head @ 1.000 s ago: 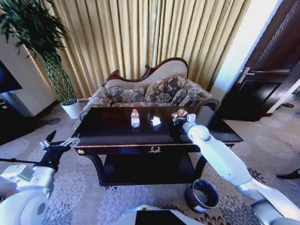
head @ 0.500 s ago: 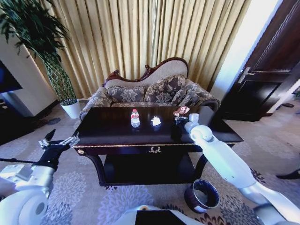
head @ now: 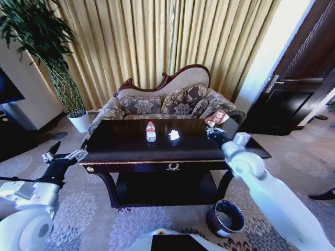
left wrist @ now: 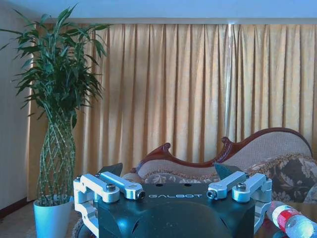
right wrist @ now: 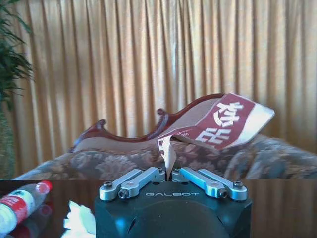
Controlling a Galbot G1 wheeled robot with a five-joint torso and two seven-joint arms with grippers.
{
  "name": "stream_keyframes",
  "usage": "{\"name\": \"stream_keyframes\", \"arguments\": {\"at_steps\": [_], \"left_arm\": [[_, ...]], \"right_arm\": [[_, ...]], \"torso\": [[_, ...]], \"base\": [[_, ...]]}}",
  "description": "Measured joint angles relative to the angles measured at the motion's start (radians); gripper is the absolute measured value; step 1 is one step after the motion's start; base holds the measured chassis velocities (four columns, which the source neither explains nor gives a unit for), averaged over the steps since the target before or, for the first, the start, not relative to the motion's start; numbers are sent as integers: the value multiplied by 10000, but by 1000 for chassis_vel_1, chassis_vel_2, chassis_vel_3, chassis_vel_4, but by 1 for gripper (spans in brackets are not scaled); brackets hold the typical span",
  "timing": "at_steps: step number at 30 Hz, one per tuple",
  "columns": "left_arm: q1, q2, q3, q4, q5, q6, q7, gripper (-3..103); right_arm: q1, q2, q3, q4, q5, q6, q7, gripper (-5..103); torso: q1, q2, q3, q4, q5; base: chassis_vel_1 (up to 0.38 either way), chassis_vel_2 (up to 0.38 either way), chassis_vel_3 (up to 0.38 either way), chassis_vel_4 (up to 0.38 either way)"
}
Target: Move to the front of the table and place the trash on the table into the trash bin.
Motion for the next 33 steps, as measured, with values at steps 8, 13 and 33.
{"name": "stream_keyframes", "arguments": {"at_steps": [8,13,33], "left_arm": [[-64,240,-105,-1,-273,115,-11,100],[-99,273,-107,0,-335,173,-10,100],[-142,132,-46,-1,-364,180,167,100]], "right_arm": [[-1568,367,983,1005,-671,-10,7,1],[-2665,484,1807,1729,-778,220,-296,1],[-4240,1083,2355,2824,-1045,267,-546,1]], "torso": [[0,0,0,0,-2],[0,0,0,0,-3],[2,-1,2,0,-2]], "base": [[0,0,0,0],[0,0,0,0],[13,-10,-14,10]]}}
